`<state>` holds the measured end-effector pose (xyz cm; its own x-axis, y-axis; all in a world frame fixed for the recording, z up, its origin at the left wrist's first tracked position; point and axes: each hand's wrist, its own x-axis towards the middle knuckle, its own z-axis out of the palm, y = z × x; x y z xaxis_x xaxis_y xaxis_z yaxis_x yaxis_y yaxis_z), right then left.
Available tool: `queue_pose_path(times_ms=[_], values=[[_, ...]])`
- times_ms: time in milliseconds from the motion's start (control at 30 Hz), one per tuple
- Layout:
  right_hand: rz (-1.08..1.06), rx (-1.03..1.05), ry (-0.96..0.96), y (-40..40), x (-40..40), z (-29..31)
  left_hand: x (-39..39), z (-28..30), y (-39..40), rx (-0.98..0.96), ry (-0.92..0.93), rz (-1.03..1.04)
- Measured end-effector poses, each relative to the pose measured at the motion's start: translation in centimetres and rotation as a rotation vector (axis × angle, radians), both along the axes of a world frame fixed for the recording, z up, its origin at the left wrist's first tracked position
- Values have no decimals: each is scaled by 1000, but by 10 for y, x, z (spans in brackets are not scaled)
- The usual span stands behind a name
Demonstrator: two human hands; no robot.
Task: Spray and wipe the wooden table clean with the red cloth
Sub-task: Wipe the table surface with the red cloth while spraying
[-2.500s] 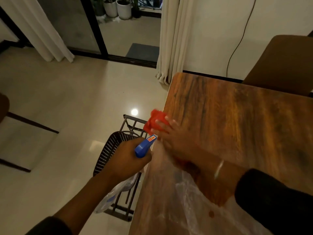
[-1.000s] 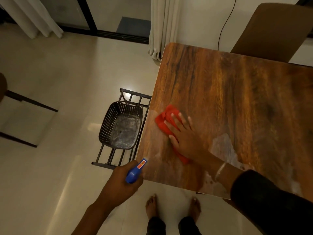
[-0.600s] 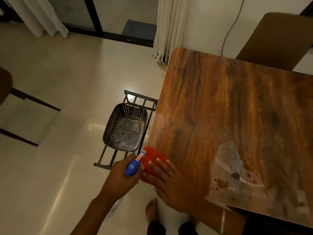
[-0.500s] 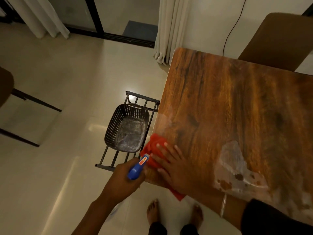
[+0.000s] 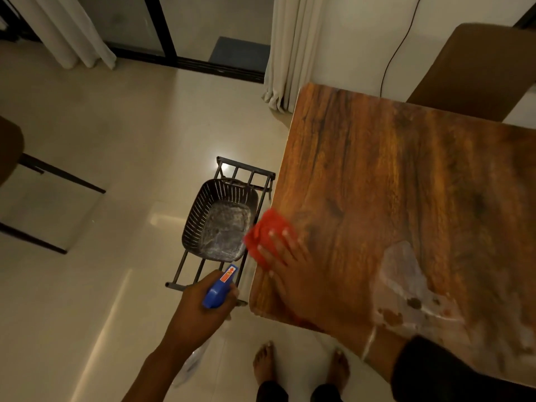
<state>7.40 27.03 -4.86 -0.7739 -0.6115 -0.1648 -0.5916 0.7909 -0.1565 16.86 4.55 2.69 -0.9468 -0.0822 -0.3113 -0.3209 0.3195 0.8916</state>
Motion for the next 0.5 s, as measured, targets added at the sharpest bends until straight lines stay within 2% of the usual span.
queue_pose_path(times_ms=[67,133,200,367,433,500], values=[[107,-12,22,6,49,-2,-1,-1,-4,-17,-4,22],[136,29,5,14,65,1,0,-4,-3,-12,-28,27],[51,27,-3,16,41,7,1,-6,3,12,-51,15],[-315,-34,-49,8,-85,15,-1,-4,30,85,-15,-161],[-352,-20,-48,6,-107,15,-1,0,41,98,6,-189],[-317,-18,-36,8,-98,11,0,4,50,105,12,-186]])
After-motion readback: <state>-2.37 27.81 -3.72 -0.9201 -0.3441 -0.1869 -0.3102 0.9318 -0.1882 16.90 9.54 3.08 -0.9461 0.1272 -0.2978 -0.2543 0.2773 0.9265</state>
